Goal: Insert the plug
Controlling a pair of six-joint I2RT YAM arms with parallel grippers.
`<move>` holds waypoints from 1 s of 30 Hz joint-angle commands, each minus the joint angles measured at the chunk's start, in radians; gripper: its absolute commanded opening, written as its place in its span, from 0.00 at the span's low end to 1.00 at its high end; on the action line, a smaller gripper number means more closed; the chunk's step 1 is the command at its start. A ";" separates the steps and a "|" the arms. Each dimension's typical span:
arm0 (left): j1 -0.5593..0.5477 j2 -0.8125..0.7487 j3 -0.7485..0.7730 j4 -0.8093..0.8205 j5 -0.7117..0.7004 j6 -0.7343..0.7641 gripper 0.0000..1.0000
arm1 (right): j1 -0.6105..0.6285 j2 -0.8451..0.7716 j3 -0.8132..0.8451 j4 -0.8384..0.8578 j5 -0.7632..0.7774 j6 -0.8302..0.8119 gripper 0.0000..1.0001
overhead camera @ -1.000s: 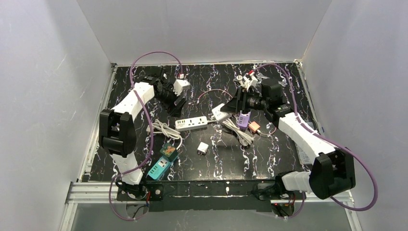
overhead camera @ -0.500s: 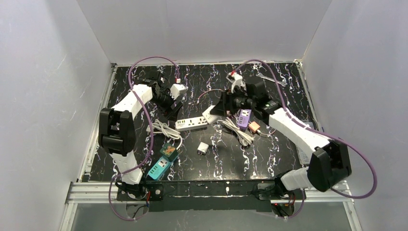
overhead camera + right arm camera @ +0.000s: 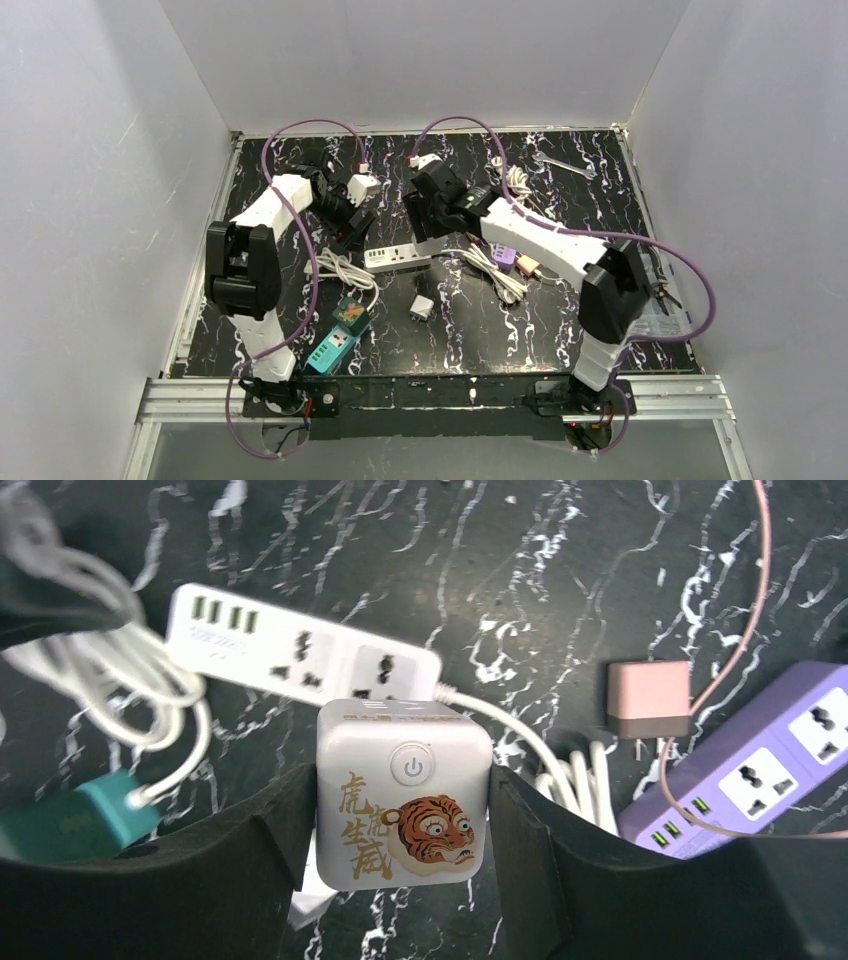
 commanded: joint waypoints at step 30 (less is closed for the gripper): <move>0.005 -0.041 -0.075 0.086 -0.052 0.016 0.98 | 0.064 0.242 0.218 -0.044 0.233 0.072 0.01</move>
